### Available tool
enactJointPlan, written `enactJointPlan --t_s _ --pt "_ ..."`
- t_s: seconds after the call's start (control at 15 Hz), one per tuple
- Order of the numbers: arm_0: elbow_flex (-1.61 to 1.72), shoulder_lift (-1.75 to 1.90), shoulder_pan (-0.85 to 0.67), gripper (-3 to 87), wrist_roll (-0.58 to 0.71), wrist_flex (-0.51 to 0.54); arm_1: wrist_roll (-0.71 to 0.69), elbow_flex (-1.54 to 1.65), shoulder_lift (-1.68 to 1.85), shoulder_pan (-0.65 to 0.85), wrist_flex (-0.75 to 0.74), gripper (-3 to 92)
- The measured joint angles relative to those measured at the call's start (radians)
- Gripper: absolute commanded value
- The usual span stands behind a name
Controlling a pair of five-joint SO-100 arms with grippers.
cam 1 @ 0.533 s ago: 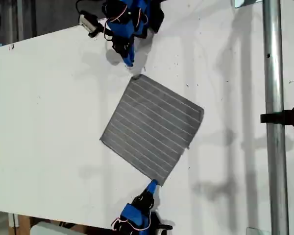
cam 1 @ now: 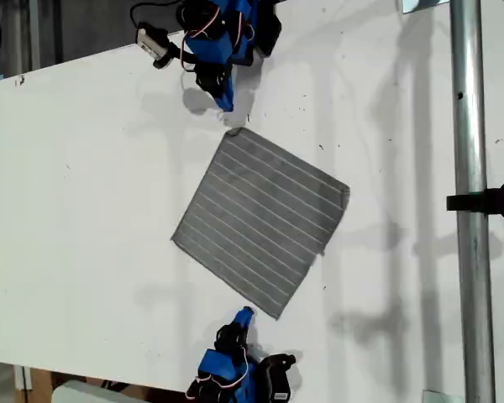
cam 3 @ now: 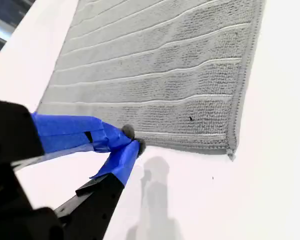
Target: Grasp corners of a towel and fold twice.
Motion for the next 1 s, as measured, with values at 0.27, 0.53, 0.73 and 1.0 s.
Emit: enactJointPlan --t_s 0.27,0.53,0.73,1.0 --pt "-0.002 0.0 0.0 -3.1 -0.126 0.0 -0.008 -0.014 -0.002 -0.04 0.0 -0.3" --pt "-0.14 -0.054 0.018 -3.1 -0.167 0.003 -0.087 -0.252 -0.173 -0.051 0.0 -0.3" --pt "-0.41 -0.423 0.061 -3.1 -0.167 -0.046 -0.195 -0.525 -0.495 -0.063 -0.014 -0.3" --pt "-0.785 -0.963 0.127 -3.1 -0.12 -0.147 -0.347 -0.942 -0.917 -0.077 0.008 -0.3"
